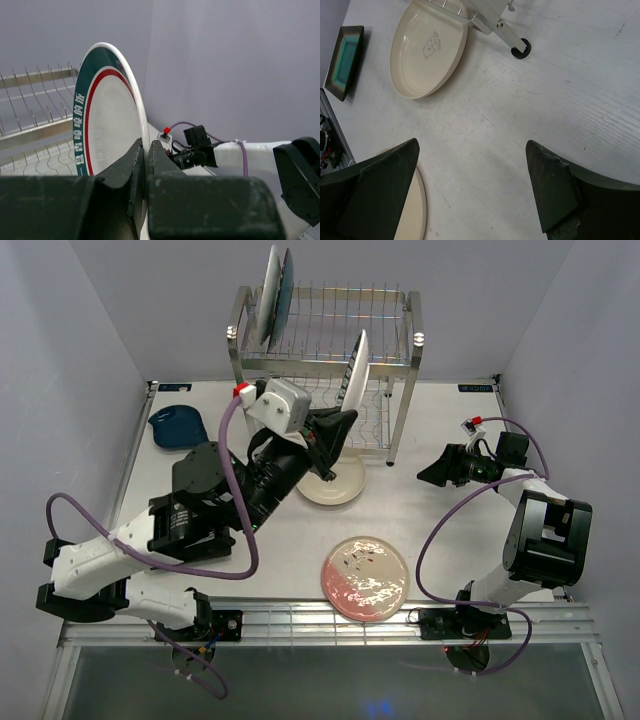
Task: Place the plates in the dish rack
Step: Pick up the plate at the center of the board, then insert the plate into the dish rack.
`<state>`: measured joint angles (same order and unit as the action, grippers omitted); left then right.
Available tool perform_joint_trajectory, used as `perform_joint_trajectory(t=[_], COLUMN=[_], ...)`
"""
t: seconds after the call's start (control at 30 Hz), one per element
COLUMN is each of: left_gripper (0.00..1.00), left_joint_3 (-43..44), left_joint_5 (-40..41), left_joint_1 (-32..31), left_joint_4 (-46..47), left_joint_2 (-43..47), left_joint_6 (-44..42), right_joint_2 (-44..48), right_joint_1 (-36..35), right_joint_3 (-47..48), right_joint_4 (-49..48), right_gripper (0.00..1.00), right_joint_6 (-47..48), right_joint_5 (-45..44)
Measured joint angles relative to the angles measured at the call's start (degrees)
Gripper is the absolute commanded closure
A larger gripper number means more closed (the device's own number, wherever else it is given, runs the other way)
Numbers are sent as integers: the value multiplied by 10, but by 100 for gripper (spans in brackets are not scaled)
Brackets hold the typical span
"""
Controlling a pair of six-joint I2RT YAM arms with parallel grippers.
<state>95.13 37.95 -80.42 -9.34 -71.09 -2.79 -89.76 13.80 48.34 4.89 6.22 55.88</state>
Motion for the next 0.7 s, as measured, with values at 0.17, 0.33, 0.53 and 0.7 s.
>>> perform_joint_trajectory(t=[0.17,0.33,0.53,0.7], left_gripper=[100,100,100,100], left_joint_3=[72,173,240,339], left_joint_5=[-30,-93,-200,-289], left_joint_1=[24,110,259,344], left_joint_4=[3,-20,-63,-106], left_joint_2=[-18,-78,-143,-213], left_joint_6=[-48,-53,-28,0], right_joint_2=[-1,-7,-7,-7], right_joint_1=[0,0,0,0], right_joint_3=[0,3,3,3], right_joint_4=[1,2,3,8], right_gripper=[7,7,7,7], right_joint_6=[0,0,0,0], right_joint_5=[0,0,0,0])
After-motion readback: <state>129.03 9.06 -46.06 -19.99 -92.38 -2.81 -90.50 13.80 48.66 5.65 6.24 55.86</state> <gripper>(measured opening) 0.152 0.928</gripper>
